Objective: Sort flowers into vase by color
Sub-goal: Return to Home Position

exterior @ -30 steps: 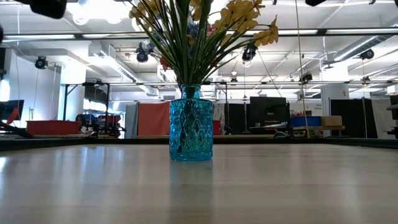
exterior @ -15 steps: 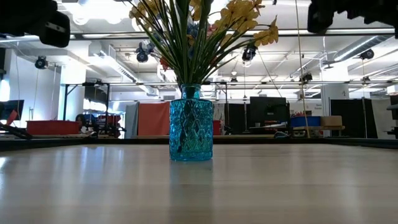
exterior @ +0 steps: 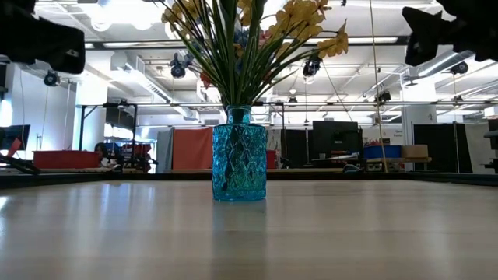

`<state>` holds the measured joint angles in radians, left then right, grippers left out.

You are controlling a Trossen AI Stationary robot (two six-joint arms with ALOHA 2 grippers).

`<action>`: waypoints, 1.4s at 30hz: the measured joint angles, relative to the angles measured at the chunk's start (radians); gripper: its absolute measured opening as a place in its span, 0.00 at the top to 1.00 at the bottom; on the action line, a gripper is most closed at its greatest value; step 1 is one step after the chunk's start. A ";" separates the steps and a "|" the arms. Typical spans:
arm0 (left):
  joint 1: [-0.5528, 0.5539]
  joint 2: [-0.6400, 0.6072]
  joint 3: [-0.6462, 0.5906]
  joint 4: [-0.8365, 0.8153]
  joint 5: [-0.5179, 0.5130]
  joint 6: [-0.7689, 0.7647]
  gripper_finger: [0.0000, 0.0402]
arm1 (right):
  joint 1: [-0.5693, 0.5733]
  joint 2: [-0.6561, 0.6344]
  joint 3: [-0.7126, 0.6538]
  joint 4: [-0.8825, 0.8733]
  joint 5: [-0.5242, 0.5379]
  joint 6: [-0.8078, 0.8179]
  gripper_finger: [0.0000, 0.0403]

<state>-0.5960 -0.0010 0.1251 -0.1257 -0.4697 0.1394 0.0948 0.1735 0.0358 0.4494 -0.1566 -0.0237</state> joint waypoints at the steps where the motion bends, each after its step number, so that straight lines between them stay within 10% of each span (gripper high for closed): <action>1: 0.003 0.000 -0.008 0.002 -0.001 -0.007 1.00 | -0.008 -0.028 -0.014 -0.003 0.000 0.005 0.50; 12: 0.018 0.001 -0.084 0.105 0.042 -0.018 1.00 | -0.035 -0.169 -0.024 -0.261 0.016 -0.094 0.50; 20: 0.018 0.008 -0.085 0.108 0.019 -0.014 1.00 | -0.037 -0.163 -0.024 -0.402 0.234 -0.154 0.50; 42: 0.018 0.024 -0.086 0.111 -0.011 -0.025 1.00 | -0.037 -0.144 -0.025 -0.421 0.236 -0.168 0.50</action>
<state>-0.5785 0.0227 0.0395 -0.0143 -0.4805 0.1143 0.0582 0.0292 0.0113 0.0284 0.0793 -0.1917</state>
